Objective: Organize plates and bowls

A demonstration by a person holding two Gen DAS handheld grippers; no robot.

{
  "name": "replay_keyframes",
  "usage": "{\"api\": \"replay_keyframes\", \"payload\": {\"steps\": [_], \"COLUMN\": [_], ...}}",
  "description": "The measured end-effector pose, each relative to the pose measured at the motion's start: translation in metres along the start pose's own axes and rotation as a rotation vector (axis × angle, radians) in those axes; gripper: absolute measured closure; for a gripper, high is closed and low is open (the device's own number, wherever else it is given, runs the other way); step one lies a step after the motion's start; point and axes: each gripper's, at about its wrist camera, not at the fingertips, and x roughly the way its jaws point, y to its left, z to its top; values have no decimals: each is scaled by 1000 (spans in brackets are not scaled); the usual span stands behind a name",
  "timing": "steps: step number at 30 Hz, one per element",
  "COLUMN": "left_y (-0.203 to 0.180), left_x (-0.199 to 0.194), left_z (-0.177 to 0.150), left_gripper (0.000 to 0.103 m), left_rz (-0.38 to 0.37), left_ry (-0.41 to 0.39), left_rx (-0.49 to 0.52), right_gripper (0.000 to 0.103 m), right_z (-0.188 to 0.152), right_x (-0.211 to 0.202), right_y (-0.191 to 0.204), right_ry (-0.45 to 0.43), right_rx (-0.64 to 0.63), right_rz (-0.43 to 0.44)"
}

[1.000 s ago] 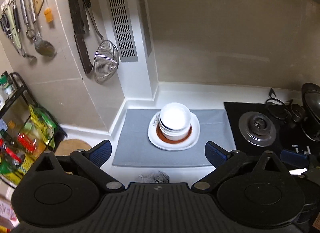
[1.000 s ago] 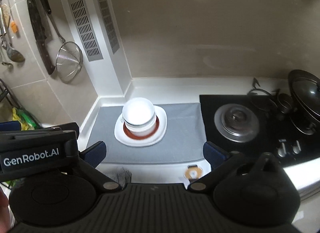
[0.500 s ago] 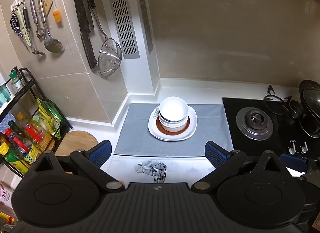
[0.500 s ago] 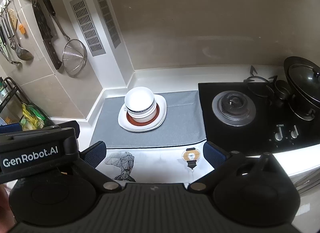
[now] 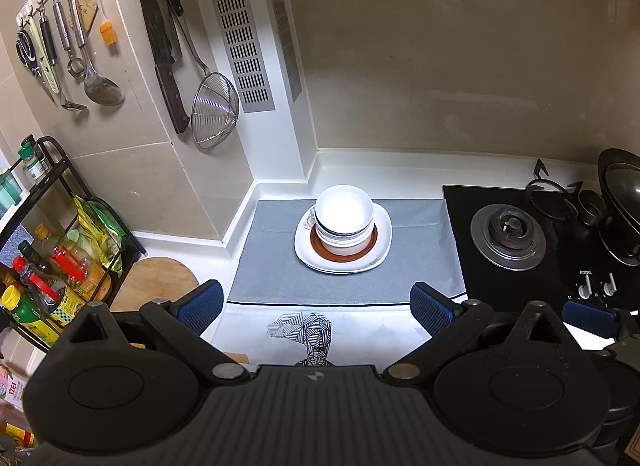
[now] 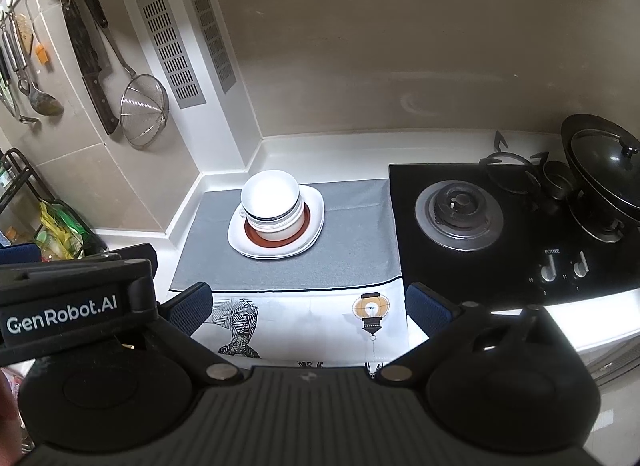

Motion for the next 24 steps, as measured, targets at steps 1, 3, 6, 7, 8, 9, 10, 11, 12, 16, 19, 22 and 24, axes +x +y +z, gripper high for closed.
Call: {"api": "replay_keyframes", "payload": {"steps": [1,3,6,7,8,9,10,11,12,16,19,22,24], "left_y": [-1,-1,-1,-1,-1,-1,-1,-1,-1,-2,-3,-4,-4], "left_x": [-1,0,1,1,1,2,2,2,2,2,2,2,2], "left_z": [0,0,-1,-1,-1,-1,-2,-2,-2,-2,-2,-2,-2], "left_gripper": [3,3,3,3,3,3,3,3,3,3,3,3,3], "left_rz": [1,1,0,1,-1,-3,-5,-6,-8,-14,-16,-17,-16], "left_ry": [-3,-3,-5,-4,-4,-3,-3,-3,-2,-2,-2,0,-2], "left_rx": [-1,-1,0,1,2,1,1,1,0,1,3,3,3], "right_gripper": [0,0,0,0,0,0,0,0,0,0,0,0,0], "right_z": [0,1,0,0,-1,-1,-1,-1,-1,0,0,0,0], "right_x": [0,0,0,1,0,0,0,0,0,-1,-1,-1,-1], "right_y": [-1,0,0,0,0,0,0,0,0,-2,-4,-4,-5], "right_ry": [-2,-6,-11,-9,-8,-7,-6,-7,-6,-5,-5,-2,-2], "right_rx": [-1,-5,-7,-6,-4,-3,-2,-4,-4,-3,-3,1,1], "right_rz": [0,1,0,0,0,-2,-5,-6,-7,-12,-12,-13,-13]}}
